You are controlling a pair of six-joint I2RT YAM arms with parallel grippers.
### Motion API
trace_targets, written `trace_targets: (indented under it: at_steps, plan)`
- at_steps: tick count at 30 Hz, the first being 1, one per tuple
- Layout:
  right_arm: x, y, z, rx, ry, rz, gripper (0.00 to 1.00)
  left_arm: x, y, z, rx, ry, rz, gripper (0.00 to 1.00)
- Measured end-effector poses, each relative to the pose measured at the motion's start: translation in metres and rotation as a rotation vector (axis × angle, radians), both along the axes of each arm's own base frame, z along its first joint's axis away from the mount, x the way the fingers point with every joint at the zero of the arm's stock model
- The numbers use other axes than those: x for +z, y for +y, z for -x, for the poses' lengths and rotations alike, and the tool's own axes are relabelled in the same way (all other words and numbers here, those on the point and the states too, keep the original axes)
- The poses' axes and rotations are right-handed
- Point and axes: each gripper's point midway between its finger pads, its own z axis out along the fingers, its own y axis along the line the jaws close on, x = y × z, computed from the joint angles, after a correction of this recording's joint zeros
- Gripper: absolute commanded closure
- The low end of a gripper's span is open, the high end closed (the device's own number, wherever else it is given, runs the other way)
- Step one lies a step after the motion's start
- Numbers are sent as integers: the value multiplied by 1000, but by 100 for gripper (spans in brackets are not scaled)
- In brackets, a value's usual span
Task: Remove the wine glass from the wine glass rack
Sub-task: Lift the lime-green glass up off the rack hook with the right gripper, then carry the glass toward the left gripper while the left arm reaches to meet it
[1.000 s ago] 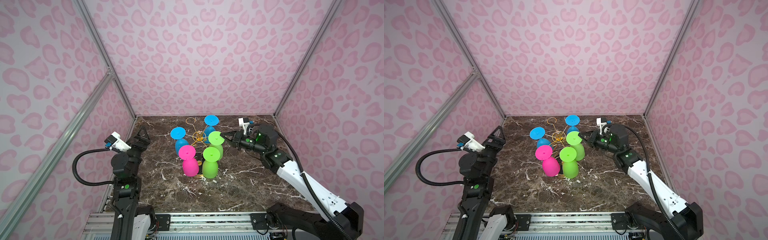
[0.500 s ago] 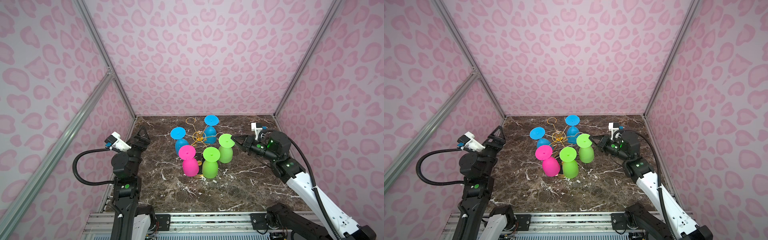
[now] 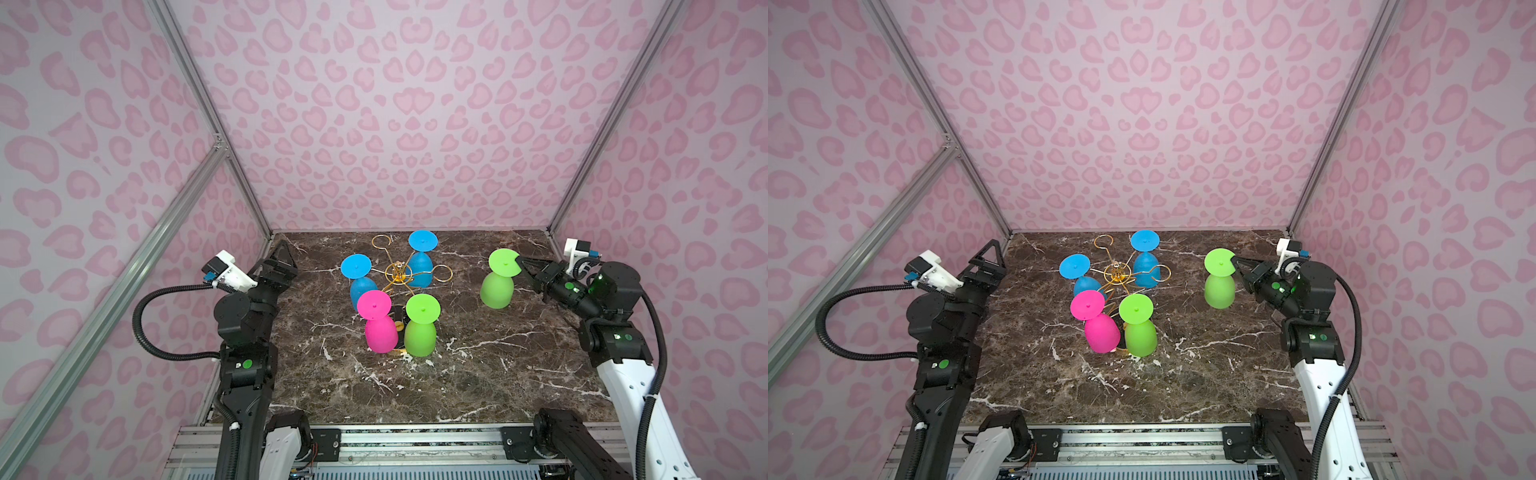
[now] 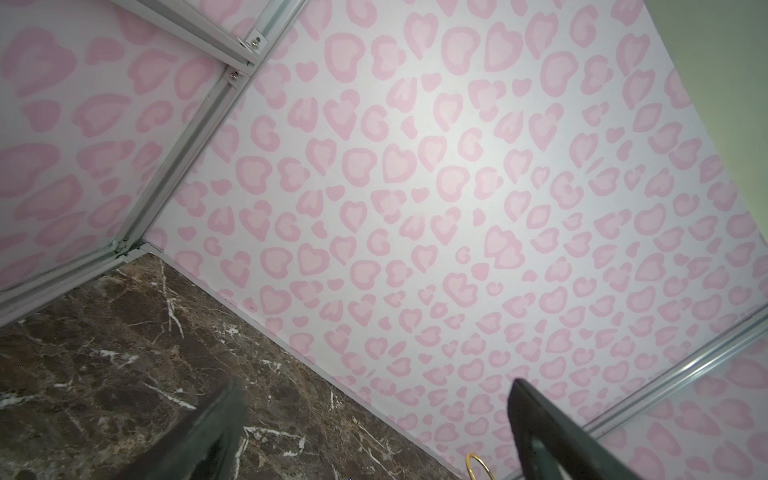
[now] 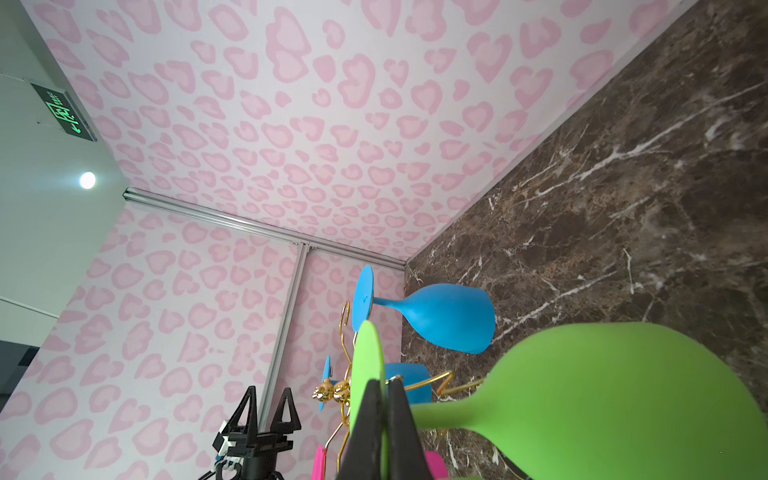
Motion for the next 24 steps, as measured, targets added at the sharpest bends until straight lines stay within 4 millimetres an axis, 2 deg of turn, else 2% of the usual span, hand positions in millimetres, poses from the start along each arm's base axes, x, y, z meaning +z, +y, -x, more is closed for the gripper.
trace_targets:
  at_steps: [3, 8, 11, 13, 18, 21, 24]
  plan:
    - [26, -2, -11, 3, -62, 50, 100, 19, -19, -10, -117, 0, -14, 11]
    - [66, 0, -27, 8, -167, 138, 100, 61, -64, -20, -403, -32, -69, 21]
    - [84, 16, -33, 50, -215, 183, 100, 78, -90, -18, -564, -47, -92, 23]
    - [97, 33, -35, 85, -256, 223, 100, 87, -110, -12, -670, -59, -104, 28]
    - [137, 74, -29, 170, -384, 305, 100, 93, -154, -9, -896, -53, -121, 39]
    - [159, 89, -27, 194, -457, 344, 100, 92, -174, -15, -991, -29, -106, 42]
    - [171, 100, -28, 208, -499, 376, 100, 97, -198, -11, -1100, -31, -108, 44]
